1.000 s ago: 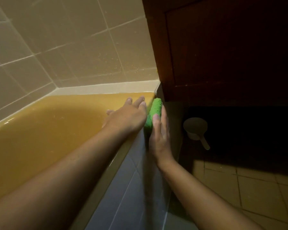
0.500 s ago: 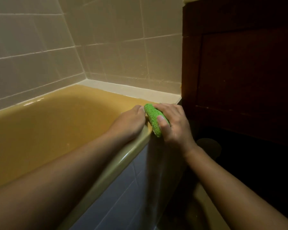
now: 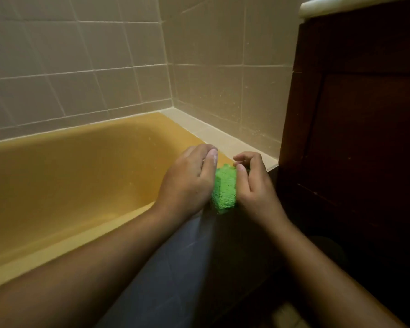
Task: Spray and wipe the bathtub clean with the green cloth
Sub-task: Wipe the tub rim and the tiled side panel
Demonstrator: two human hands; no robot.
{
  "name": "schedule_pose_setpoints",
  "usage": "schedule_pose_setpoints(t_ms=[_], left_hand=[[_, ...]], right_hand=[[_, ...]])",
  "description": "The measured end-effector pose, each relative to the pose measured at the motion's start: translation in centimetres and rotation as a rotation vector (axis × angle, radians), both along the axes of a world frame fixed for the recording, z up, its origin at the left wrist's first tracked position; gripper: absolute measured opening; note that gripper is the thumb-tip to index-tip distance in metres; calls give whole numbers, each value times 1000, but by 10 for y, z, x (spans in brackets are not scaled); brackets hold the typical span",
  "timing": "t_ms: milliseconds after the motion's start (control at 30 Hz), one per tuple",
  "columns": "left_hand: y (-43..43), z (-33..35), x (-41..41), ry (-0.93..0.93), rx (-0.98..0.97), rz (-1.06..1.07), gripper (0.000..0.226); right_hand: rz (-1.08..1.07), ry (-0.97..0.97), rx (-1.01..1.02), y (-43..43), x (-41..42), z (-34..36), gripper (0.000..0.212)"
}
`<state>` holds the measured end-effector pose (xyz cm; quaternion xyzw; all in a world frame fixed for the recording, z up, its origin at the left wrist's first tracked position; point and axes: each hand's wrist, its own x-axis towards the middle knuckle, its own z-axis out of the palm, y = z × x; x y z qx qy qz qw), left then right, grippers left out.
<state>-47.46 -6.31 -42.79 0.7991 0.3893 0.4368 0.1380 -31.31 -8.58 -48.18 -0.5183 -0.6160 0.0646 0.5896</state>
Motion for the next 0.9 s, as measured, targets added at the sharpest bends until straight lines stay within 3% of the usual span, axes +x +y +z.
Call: schedule_pose_setpoints(t_ms=[100, 300, 500, 667, 800, 900], left_hand=[[-27, -8, 31, 100, -7, 62, 50], [-30, -31, 54, 531, 115, 307, 62], [-37, -23, 31, 854, 241, 378, 61], [-56, -31, 27, 880, 206, 523, 48], [-40, -21, 69, 911, 211, 439, 49], [-40, -20, 73, 923, 233, 410, 41]], right_hand=[[47, 79, -4, 4, 11, 2, 15], [71, 82, -21, 2, 37, -13, 24], [39, -277, -7, -3, 60, -21, 33], [69, -551, -25, 1, 80, -27, 39], [69, -592, -96, 2, 90, -29, 60], [67, -572, -103, -1, 89, -29, 60]])
